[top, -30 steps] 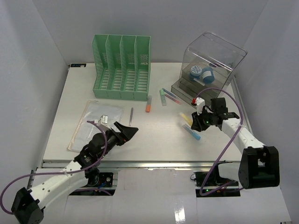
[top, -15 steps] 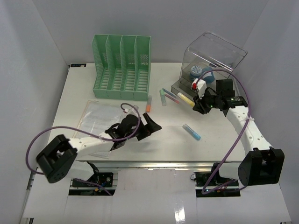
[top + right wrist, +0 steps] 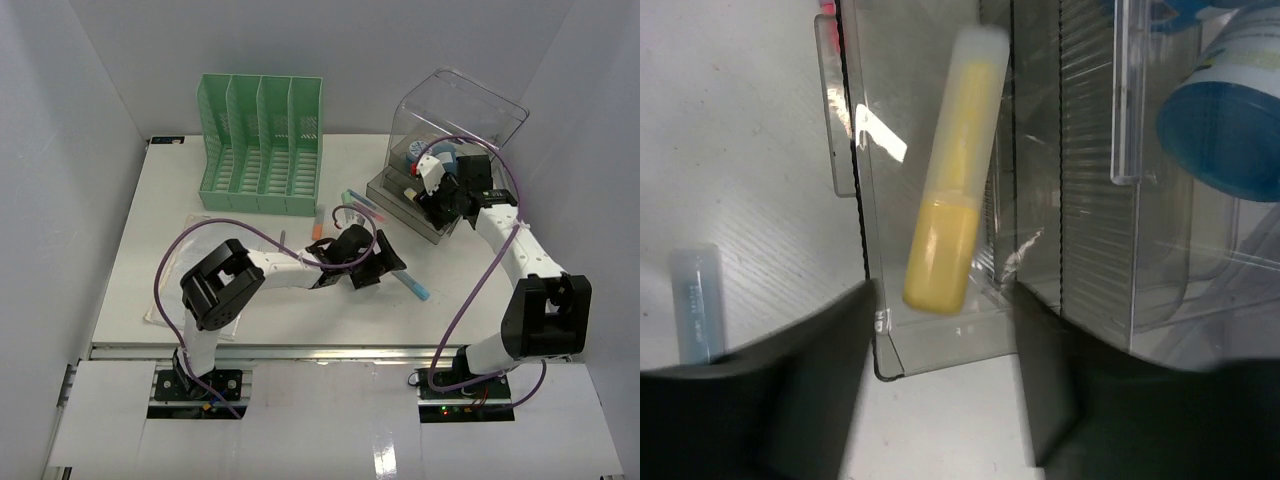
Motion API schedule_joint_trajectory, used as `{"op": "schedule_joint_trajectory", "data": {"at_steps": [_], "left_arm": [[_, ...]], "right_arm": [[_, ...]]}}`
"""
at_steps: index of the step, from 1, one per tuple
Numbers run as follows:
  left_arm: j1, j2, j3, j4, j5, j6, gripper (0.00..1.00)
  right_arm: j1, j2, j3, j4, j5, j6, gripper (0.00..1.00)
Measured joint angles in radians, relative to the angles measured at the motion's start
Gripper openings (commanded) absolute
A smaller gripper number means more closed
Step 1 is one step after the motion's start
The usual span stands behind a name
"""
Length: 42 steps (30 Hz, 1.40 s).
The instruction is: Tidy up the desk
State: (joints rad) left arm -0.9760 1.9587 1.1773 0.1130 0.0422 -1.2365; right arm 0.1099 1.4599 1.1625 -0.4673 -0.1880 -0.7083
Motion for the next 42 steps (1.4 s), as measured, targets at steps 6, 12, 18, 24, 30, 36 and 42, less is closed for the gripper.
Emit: {"op": "schedule_joint_trajectory", "data": {"at_steps": [6, 12, 18, 24, 30, 36, 42], "left_arm": [[-0.010, 0.093, 0.146, -0.099, 0.028, -0.033, 0.98], [-0.010, 0.176, 0.267, -0.204, 0.099, -0.072, 0.98], [-0.012, 0.210, 0.371, -0.364, 0.107, -0.055, 0.98], [-0.014, 0.136, 0.298, -0.423, 0.056, -0.026, 0.98], [-0.014, -0.064, 0.114, -0.477, -0.071, 0.052, 0.98], [-0.014, -0.352, -0.081, -0.395, -0.156, 0.204, 0.98], [-0.014, -0.667, -0.362, -0.251, -0.206, 0.322, 0.98]], "right_arm": [[-0.053, -0.077, -0.032, -0.006, -0.132, 0.002, 0.88], [-0.193, -0.278, -0.145, 0.006, -0.383, 0.027, 0.88], [-0.268, -0.364, -0.288, -0.018, -0.548, 0.018, 0.88], [-0.303, -0.392, -0.308, -0.136, -0.631, -0.140, 0.88], [-0.301, -0.357, -0.309, -0.288, -0.669, -0.307, 0.88], [-0.216, -0.317, -0.343, -0.312, -0.588, -0.309, 0.93], [-0.071, -0.375, -0.433, -0.237, -0.435, -0.184, 0.95]]}}
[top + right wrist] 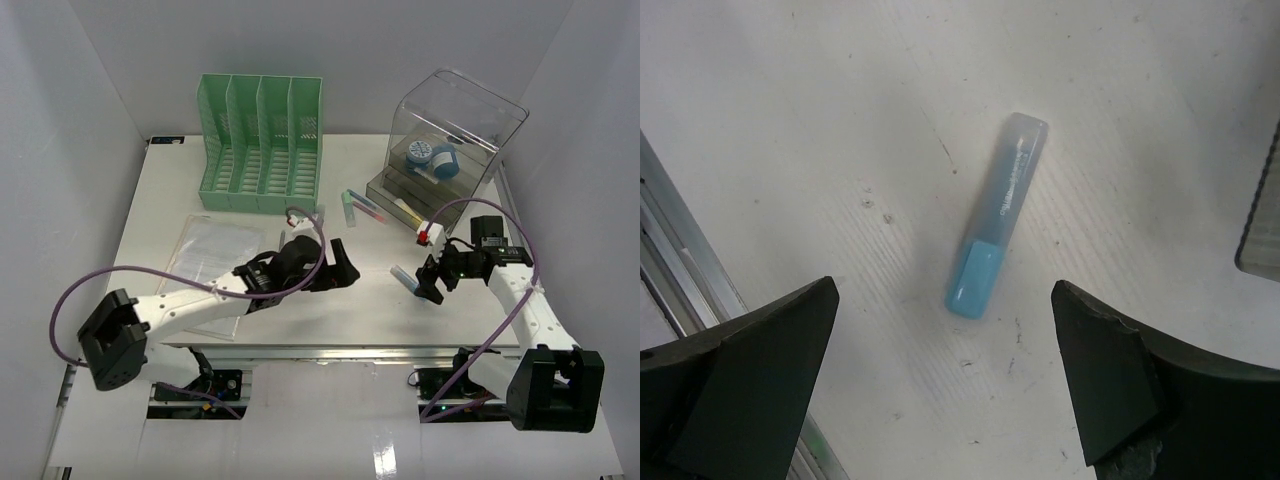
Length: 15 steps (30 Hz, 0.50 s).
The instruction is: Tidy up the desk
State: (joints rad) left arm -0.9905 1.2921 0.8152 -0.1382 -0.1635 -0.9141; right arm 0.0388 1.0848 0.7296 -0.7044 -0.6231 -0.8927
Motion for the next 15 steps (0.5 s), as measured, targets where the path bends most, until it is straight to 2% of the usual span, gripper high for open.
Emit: {"op": "schedule_joint_trajectory", "data": {"at_steps": [6, 15], "left_arm": [[0.000, -0.217, -0.197, 0.063, -0.039, 0.017, 0.98], [0.000, -0.355, -0.292, 0.070, -0.051, 0.014, 0.98]], "right_arm": [[0.112, 0.015, -0.020, 0.069, 0.126, 0.114, 0.95], [0.203, 0.068, -0.045, 0.140, 0.250, 0.257, 0.96]]}}
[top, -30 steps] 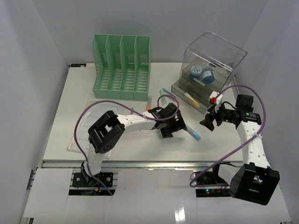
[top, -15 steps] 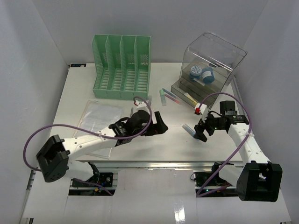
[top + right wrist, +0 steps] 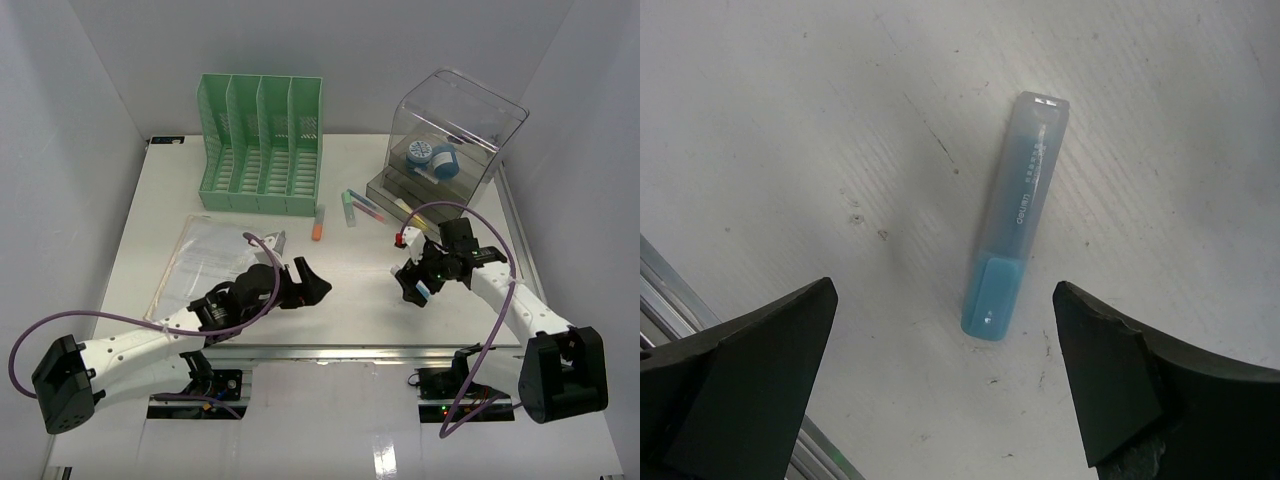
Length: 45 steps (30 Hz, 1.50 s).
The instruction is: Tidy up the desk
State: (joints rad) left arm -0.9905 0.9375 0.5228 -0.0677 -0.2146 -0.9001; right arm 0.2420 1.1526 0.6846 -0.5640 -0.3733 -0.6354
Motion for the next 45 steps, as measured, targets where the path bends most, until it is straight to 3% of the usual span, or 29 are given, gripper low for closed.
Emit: {"op": "schedule_joint_trajectory", "data": {"at_steps": [4, 18, 45], "left_arm": [[0.000, -0.031, -0.012, 0.001, -0.006, 0.000, 0.98], [0.000, -0.056, -0.047, 0.002, -0.007, -0.003, 0.98], [0.000, -0.120, -0.093, 0.008, -0.007, -0.007, 0.98]], "right_arm": [[0.028, 0.023, -0.006, 0.025, 0.049, 0.052, 0.90], [0.078, 0.060, -0.006, 0.074, 0.131, 0.129, 0.90], [0.130, 0.123, -0.007, 0.121, 0.221, 0.166, 0.97]]}}
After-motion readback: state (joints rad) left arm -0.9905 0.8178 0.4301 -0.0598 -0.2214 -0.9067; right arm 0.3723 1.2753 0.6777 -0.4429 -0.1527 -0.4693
